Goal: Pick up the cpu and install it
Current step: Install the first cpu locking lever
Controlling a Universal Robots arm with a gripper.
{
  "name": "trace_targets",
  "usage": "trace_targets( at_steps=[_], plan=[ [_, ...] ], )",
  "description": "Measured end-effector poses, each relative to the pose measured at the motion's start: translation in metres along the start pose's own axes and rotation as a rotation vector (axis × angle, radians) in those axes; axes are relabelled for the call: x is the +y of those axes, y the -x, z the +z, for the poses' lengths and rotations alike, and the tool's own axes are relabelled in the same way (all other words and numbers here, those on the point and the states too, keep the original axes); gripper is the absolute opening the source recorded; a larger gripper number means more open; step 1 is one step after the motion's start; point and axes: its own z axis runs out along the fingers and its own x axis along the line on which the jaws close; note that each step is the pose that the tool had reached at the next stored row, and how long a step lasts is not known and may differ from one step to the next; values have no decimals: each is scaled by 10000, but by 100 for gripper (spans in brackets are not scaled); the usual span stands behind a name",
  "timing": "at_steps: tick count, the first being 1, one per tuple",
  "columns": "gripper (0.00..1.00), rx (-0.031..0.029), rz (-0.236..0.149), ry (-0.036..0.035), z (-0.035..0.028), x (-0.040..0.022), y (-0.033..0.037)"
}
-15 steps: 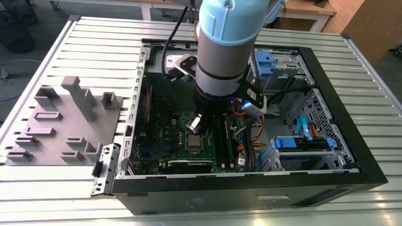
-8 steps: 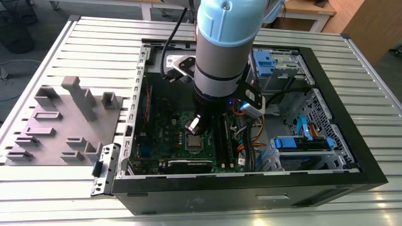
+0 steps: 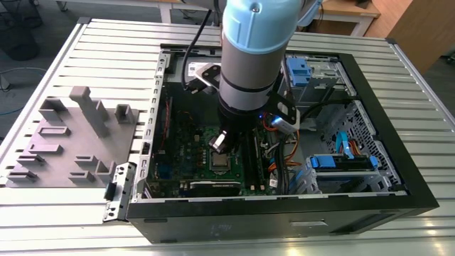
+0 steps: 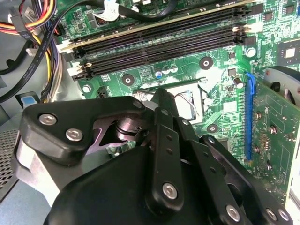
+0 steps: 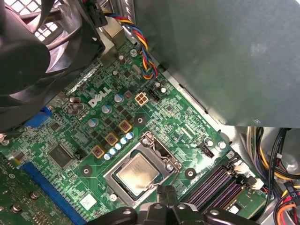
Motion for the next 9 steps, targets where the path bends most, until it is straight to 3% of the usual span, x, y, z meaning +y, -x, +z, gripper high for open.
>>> trace_targets(
  at_steps=[9],
  plan=[
    [11,23,0,-20,3,0,-29]
  ],
)
